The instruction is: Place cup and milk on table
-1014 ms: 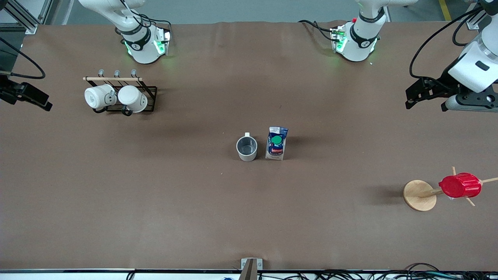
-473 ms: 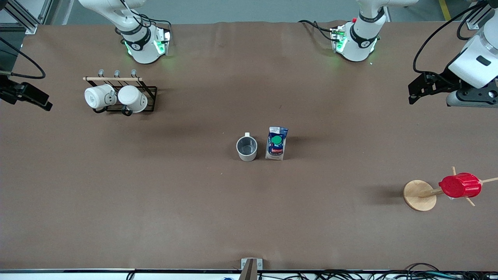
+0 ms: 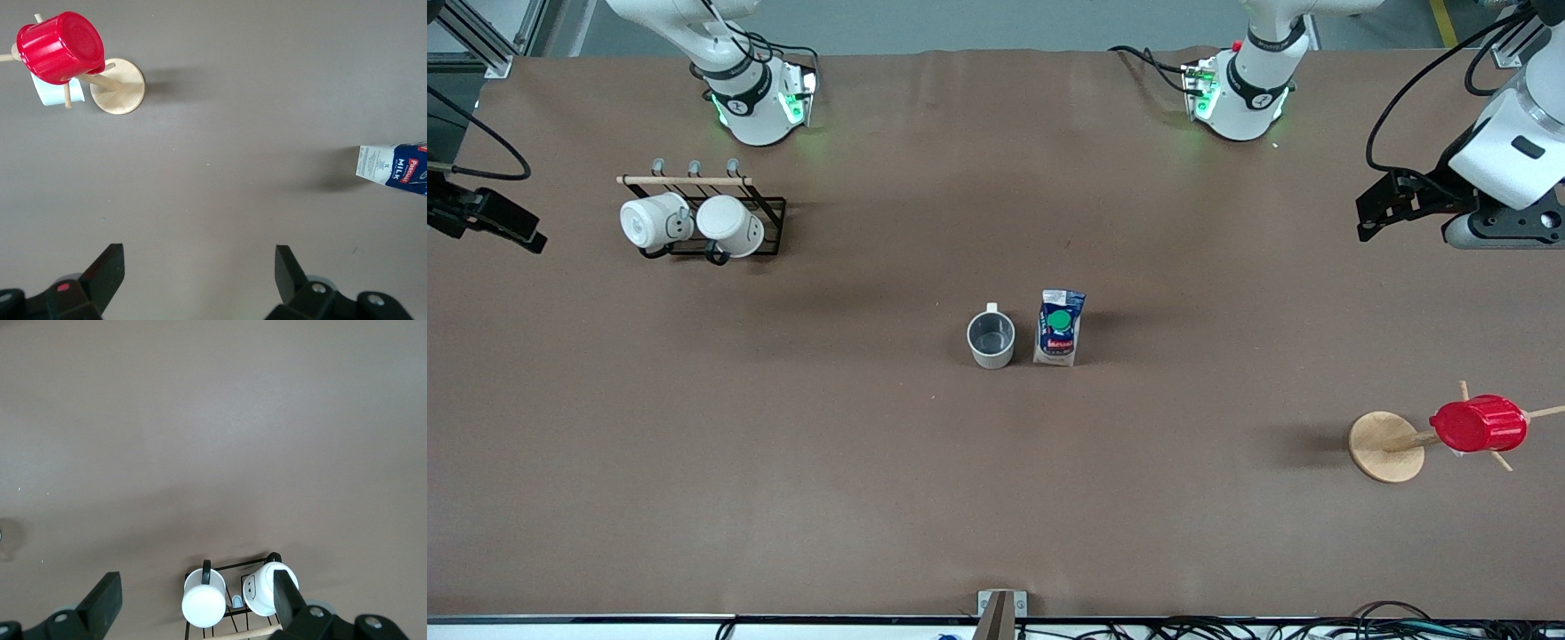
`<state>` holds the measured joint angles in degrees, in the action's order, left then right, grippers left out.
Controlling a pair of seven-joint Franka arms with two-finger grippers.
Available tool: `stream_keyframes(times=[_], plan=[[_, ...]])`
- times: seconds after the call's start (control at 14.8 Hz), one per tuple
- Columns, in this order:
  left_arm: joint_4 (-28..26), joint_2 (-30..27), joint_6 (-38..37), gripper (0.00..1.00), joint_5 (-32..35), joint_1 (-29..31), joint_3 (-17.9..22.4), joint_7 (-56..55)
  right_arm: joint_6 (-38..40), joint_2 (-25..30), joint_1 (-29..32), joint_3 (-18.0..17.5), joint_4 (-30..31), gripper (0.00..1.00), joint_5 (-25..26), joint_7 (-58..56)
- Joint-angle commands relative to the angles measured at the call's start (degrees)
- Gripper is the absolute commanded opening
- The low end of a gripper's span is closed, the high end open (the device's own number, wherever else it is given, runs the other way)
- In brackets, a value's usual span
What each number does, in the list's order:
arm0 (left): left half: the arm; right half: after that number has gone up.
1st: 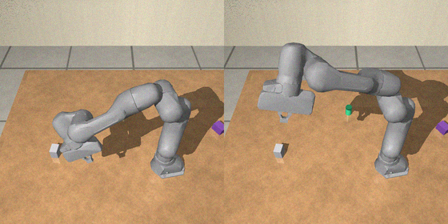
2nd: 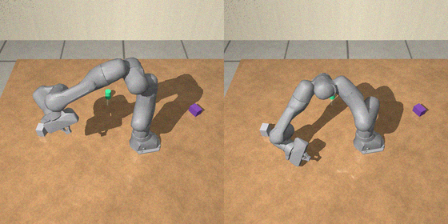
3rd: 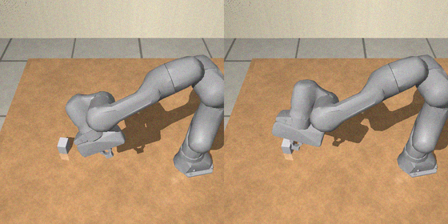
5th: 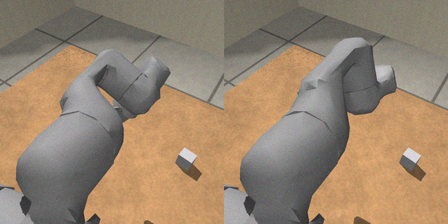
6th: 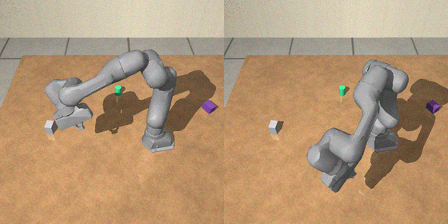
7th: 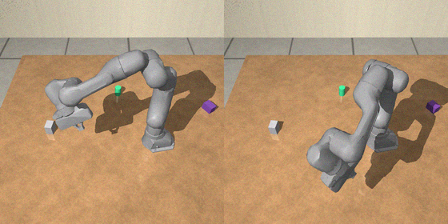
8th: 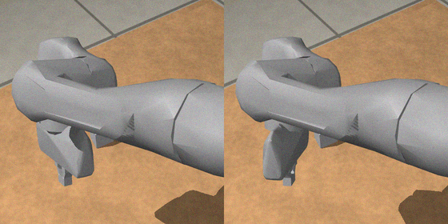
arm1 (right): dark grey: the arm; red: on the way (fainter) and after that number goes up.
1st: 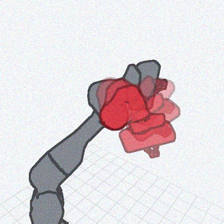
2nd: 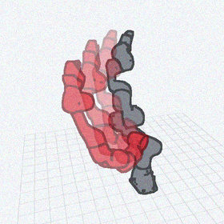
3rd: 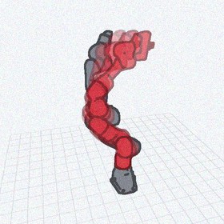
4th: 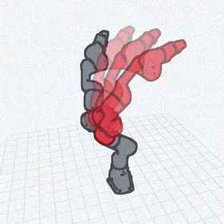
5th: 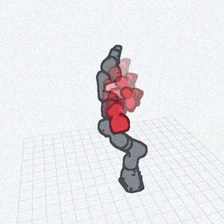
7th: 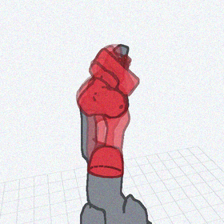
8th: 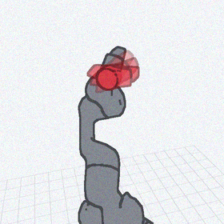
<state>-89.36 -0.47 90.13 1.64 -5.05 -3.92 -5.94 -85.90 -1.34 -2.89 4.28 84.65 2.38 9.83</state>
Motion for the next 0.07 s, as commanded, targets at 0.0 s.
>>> stream_keyframes(times=[0.0], plan=[[0.33,-0.06,-0.39,0.99,0.47,-0.49,0.40,-0.65,0.47,0.20,0.43,-0.06,0.07,1.00,-1.15,-0.52]])
